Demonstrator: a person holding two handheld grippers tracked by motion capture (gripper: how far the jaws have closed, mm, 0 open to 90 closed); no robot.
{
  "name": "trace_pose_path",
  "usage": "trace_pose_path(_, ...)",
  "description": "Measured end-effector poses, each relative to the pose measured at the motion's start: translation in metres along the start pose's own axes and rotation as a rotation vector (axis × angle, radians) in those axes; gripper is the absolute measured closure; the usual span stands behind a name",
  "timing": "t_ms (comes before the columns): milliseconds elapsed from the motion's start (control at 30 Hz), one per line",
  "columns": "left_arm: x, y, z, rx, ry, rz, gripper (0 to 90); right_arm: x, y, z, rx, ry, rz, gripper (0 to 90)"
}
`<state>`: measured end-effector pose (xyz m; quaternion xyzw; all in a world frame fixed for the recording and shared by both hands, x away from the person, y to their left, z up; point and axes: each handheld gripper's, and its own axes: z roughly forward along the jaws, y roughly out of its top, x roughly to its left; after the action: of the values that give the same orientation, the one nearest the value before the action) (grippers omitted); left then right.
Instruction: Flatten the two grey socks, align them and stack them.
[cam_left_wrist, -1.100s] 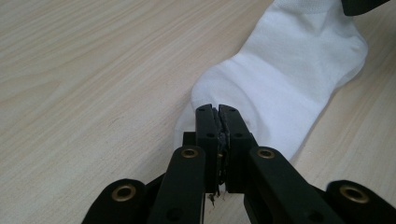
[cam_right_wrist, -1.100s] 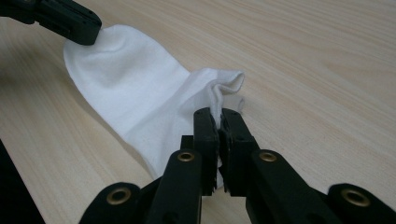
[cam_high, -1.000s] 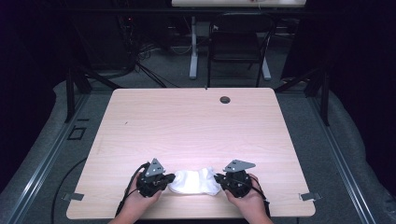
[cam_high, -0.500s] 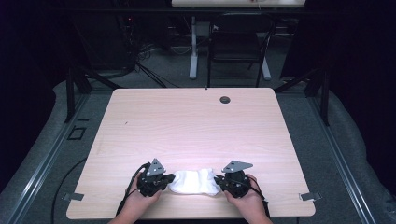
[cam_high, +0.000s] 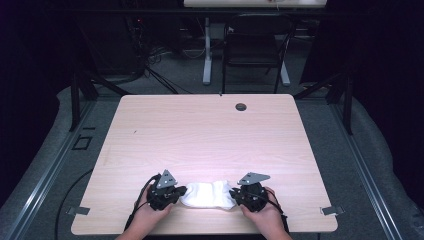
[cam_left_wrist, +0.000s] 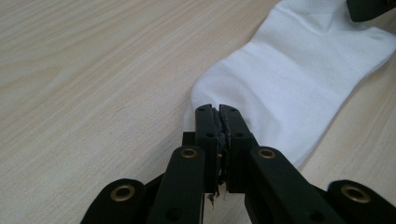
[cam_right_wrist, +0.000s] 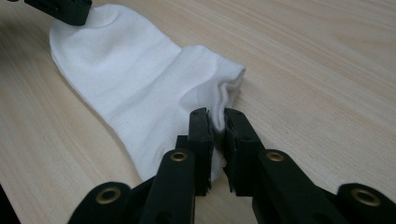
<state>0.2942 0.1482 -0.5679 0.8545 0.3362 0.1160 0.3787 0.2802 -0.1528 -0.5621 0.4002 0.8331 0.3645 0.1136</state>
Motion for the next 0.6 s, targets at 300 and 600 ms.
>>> trace_pose_path(300,-0.004,0.007,-0.012,-0.076,-0.009,-0.002,72.1,-0.001,0.004,-0.011,-0.108,-0.038,-0.014,66.2)
trace_pose_path(600,-0.011,0.004,-0.003,-0.038,-0.037,0.021,65.9,0.014,0.009,0.005,-0.077,0.034,-0.094,62.8)
